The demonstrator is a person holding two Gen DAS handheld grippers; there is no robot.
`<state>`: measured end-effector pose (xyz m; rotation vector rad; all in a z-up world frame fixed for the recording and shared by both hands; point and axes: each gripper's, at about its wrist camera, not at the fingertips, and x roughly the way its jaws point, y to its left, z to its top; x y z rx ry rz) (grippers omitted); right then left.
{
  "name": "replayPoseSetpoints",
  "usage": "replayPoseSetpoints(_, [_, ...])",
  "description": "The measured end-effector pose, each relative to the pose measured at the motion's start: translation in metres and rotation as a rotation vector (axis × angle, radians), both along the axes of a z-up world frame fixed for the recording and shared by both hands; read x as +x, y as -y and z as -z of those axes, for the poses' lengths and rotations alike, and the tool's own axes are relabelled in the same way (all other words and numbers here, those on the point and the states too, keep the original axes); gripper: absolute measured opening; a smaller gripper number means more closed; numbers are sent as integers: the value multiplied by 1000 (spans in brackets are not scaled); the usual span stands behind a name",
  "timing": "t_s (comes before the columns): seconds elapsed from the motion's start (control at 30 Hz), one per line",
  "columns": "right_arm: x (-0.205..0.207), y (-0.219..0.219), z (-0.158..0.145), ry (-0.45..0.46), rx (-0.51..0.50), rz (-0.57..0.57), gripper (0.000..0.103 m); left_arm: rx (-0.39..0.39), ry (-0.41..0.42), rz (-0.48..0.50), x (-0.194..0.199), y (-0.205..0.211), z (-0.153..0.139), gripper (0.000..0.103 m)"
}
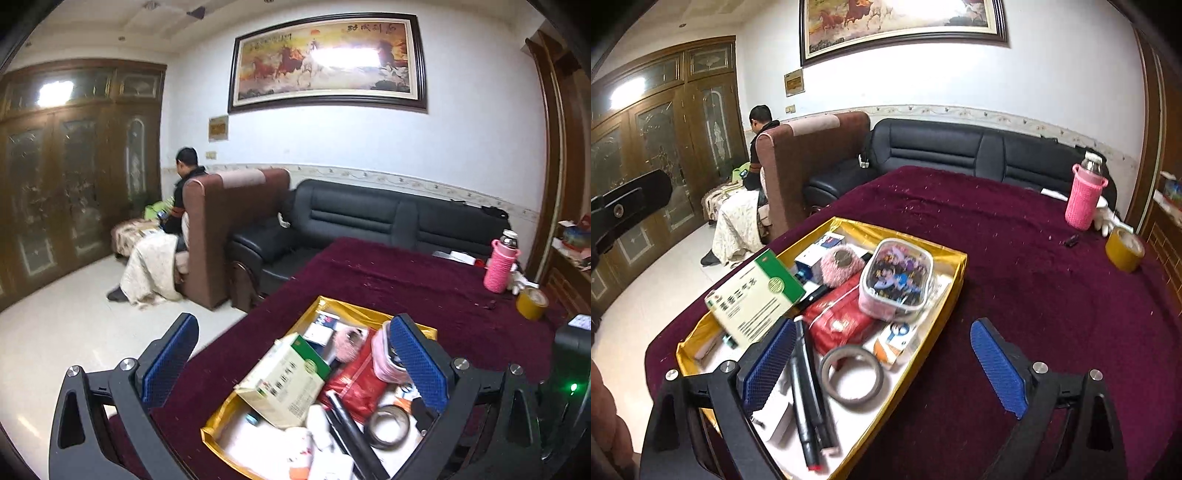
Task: Organize objects
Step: 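Withdraw both tools from the tray and hold still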
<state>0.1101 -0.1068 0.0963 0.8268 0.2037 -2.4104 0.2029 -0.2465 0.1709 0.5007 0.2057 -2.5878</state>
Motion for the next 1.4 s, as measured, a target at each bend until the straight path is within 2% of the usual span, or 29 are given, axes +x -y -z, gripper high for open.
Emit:
replayPoseSetpoints(0.5, [25, -10, 11, 9, 20, -16, 99, -23, 74, -5, 3, -13, 15, 103])
replayPoseSetpoints(1.0, [28, -2, 27, 56, 38, -7, 99, 80, 149, 70, -6, -8, 36, 103])
replayPoseSetpoints(1.4, [29, 5, 33, 66, 61, -12, 99, 112, 187, 87, -10, -3, 45, 103])
